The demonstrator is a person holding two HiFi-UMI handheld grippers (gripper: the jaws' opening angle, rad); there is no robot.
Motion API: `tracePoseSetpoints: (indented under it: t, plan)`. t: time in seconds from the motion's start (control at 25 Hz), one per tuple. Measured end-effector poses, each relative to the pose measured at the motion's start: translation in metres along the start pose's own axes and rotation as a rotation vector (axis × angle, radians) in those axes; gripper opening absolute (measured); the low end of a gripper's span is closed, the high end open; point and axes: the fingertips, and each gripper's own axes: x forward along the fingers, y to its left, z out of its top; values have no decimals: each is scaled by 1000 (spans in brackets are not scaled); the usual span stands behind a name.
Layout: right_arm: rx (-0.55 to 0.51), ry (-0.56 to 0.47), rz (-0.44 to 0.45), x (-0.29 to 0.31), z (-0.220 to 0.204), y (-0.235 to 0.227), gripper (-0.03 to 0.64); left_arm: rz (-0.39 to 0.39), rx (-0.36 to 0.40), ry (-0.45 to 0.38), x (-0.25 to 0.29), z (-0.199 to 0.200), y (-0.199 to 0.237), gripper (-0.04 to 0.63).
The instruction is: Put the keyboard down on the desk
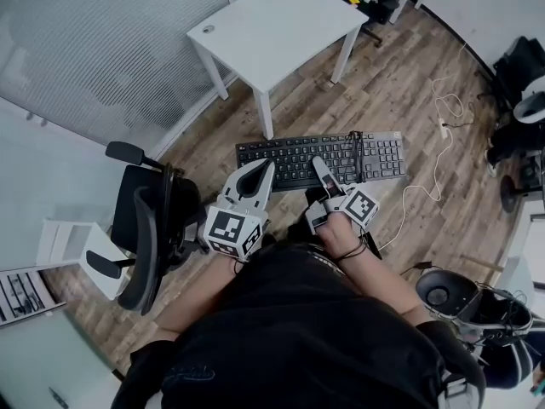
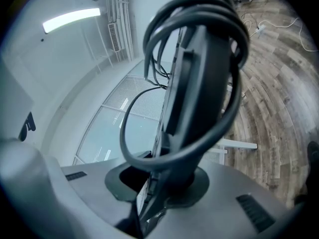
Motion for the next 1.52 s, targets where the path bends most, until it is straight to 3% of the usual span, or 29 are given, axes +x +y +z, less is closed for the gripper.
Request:
tracePoseSetpoints:
  t: [0.16, 0.48, 0.76, 0.92, 1.16, 1.52]
  plan:
    - [0, 2, -25, 8, 43, -19, 95, -8, 3, -4, 46, 8, -7, 15]
    - [-71, -32, 22, 14, 152, -17, 95, -50, 22, -23, 138, 38, -47, 15]
    - [-83, -74, 27, 12, 178, -38, 95, -92, 31, -14, 173, 31, -53, 15]
    - [-34, -99, -19, 5, 188, -52, 97, -133, 35, 13, 188, 26, -62, 15]
    - [-44, -112, -16, 12, 202, -56, 95, -157, -8, 10, 212, 27, -55, 15]
    - [-33, -136, -71, 27, 224, -74, 95, -196, -9, 20, 248, 31, -45, 15]
